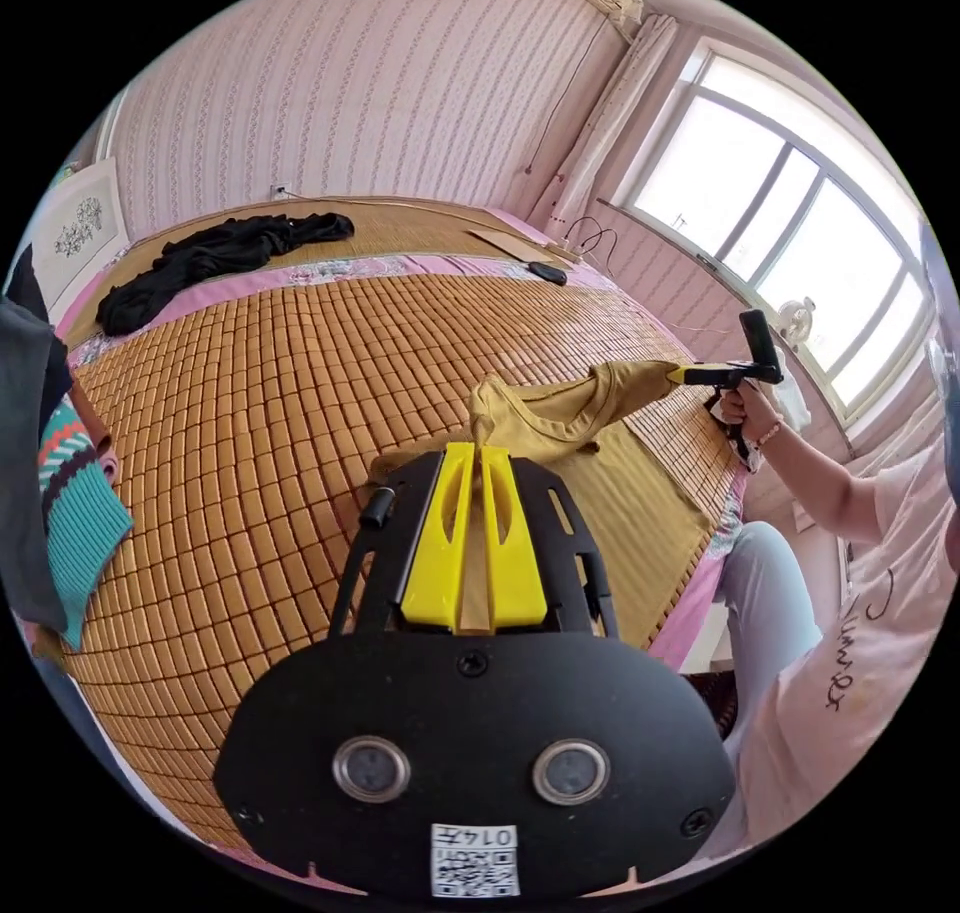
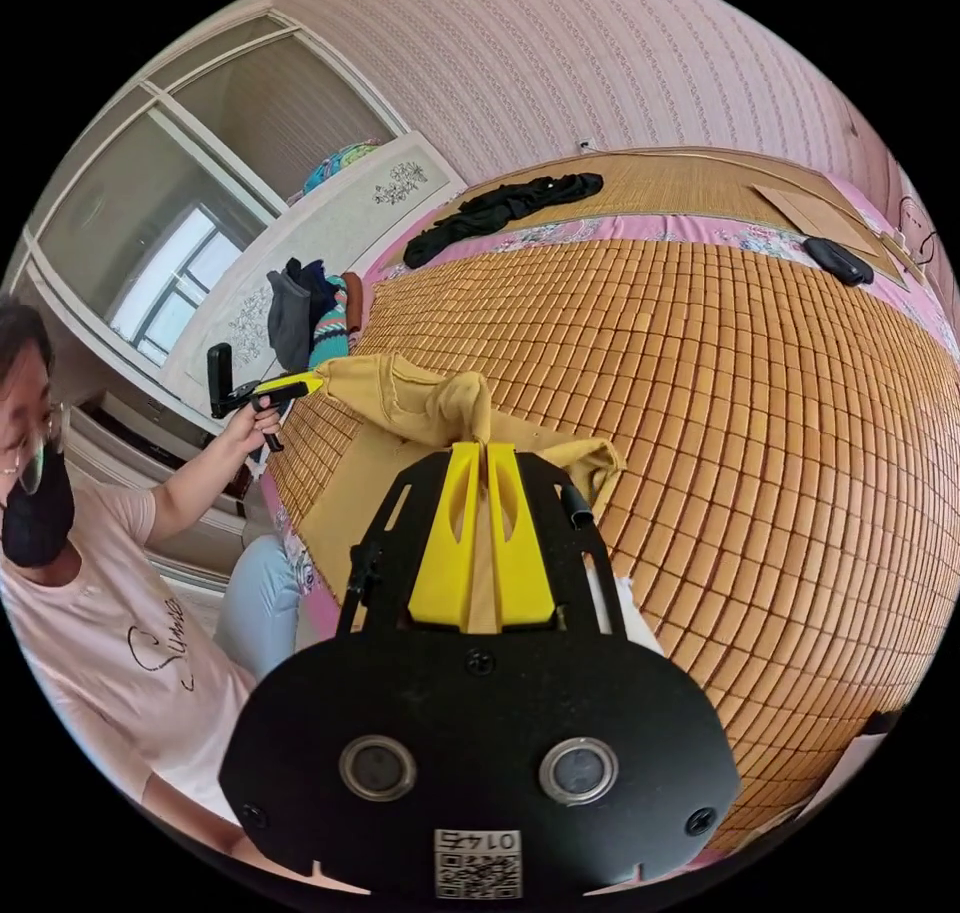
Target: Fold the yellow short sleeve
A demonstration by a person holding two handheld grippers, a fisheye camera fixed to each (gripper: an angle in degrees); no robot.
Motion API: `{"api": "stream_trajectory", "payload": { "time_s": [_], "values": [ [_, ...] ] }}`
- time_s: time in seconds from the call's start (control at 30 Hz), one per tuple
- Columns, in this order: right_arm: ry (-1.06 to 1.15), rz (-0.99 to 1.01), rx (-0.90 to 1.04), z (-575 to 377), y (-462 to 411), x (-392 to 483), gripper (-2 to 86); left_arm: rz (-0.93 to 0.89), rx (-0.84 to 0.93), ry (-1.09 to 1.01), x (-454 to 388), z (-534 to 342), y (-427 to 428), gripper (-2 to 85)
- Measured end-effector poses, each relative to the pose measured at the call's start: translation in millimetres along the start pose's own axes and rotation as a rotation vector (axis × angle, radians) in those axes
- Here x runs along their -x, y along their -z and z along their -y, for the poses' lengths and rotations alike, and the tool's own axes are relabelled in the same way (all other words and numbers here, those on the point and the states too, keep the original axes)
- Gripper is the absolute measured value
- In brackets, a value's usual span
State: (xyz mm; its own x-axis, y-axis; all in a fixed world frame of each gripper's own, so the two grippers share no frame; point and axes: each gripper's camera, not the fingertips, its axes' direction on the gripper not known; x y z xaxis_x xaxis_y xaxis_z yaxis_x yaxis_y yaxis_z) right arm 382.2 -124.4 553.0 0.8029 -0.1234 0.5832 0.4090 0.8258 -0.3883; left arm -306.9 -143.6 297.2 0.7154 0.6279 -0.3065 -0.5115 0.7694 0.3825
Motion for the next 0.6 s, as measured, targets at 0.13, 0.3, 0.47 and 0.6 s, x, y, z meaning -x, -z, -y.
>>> {"api": "stream_trajectory", "payload": {
  "time_s": [0.13,0.3,0.47,0.6],
  "values": [
    [-0.162,0.022,0.160,-75.1,-50.4,-20.8,0.2,0.025,0.059,0.102,-10.9,-68.7,-22.2,-1.0],
    [-0.283,0.091,0.063,-100.5,-57.0,-35.2,0.0,0.011,0.052,0.292,-3.7,-116.2,-45.4,-1.0],
    [-0.213,0.085,-0.037,-97.0,-23.1,-16.7,0.1,-0.046,-0.035,0.260,-11.6,-101.9,-15.6,-0.8],
    [-0.179,-0.029,0.059,-103.1,-28.3,-9.4,0.4,0.024,0.039,0.221,-23.6,-106.3,-21.8,0.5]
  ]
}}
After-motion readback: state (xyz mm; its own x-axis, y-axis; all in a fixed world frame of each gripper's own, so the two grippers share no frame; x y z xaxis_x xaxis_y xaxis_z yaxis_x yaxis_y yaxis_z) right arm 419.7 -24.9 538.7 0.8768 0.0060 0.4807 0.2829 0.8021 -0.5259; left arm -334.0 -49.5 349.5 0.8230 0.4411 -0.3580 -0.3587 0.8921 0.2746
